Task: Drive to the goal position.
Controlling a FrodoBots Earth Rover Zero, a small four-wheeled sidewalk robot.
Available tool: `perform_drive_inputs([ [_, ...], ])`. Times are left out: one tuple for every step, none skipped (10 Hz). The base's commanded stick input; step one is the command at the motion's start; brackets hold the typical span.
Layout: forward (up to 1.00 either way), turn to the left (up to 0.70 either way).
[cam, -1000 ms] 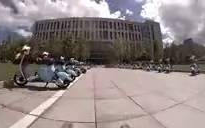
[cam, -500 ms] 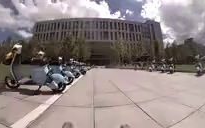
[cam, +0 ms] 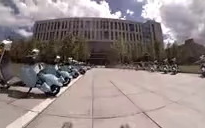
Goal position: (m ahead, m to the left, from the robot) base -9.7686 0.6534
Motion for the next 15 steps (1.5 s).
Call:
perform_drive_inputs([
  [0.7,0.0],
  [0.7,0.0],
  [0.7,0.0],
  [0.7,0.0],
  [0.7,0.0],
  [0.7,0.0],
  [0.7,0.0],
  [0.7,0.0],
  [0.7,0.0],
  [0.7,0.0],
  [0.7,0.0],
  [0.7,0.0],
  [0.7,0.0],
  [0.7,0.0],
  [0.7,0.0],
])
